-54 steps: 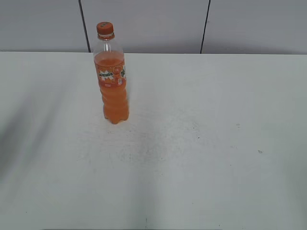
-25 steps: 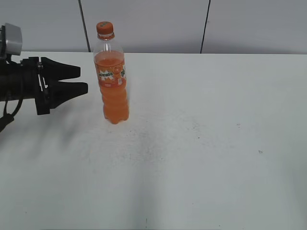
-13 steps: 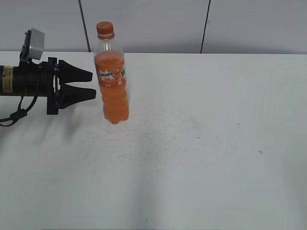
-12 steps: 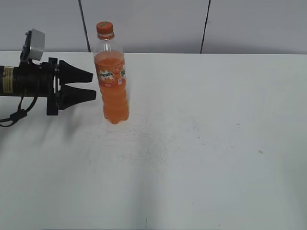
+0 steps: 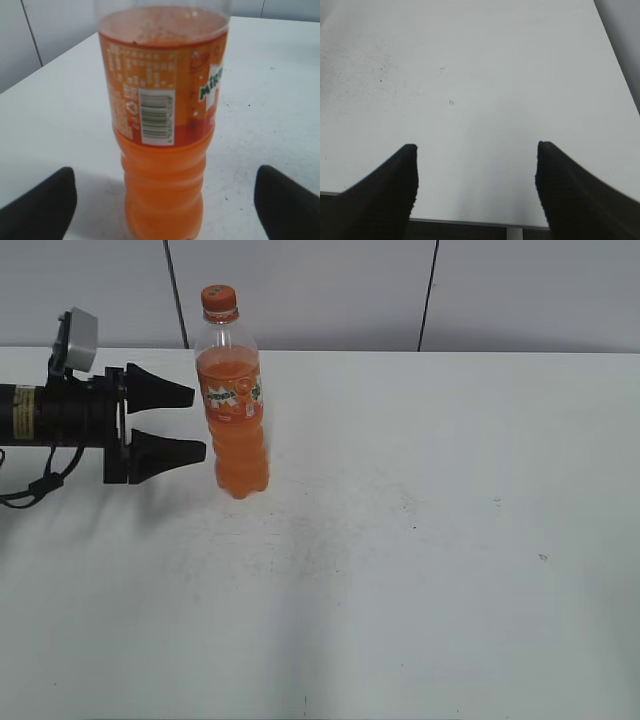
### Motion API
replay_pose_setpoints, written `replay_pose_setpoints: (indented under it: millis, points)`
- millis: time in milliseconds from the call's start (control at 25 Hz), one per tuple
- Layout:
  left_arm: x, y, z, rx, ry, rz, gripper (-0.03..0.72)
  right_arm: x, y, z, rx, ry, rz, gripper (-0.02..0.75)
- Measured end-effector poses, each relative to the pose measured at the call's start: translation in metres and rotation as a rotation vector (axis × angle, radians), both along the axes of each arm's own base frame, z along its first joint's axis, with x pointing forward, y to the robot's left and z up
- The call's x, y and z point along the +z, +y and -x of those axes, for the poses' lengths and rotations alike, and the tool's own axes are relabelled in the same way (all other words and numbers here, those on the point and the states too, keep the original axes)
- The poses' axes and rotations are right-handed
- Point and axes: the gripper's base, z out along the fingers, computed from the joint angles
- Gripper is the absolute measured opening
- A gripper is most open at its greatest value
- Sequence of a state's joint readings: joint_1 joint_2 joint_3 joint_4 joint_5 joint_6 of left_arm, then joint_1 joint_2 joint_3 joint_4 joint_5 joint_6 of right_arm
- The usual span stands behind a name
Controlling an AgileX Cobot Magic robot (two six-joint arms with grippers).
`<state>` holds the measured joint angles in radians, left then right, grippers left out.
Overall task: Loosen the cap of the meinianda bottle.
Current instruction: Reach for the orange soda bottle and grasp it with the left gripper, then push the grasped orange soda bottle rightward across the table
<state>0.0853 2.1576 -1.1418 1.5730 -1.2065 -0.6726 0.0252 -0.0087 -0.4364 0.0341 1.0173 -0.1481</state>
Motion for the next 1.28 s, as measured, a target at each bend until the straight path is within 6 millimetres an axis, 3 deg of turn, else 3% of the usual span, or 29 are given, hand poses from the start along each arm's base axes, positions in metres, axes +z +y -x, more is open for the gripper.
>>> replay_pose_setpoints:
  millis: [600, 920, 1280]
  points:
    - [-0.024, -0.056, -0.026, -0.079, 0.004, 0.05, 0.587, 0.0, 0.0, 0.0, 0.0, 0.0, 0.0, 0.552]
    - [-0.028, -0.058, -0.028, -0.065, 0.015, 0.065, 0.465, 0.0, 0.0, 0.0, 0.0, 0.0, 0.0, 0.552]
    - [-0.028, -0.06, -0.028, -0.066, 0.021, 0.067, 0.407, 0.0, 0.0, 0.0, 0.0, 0.0, 0.0, 0.552]
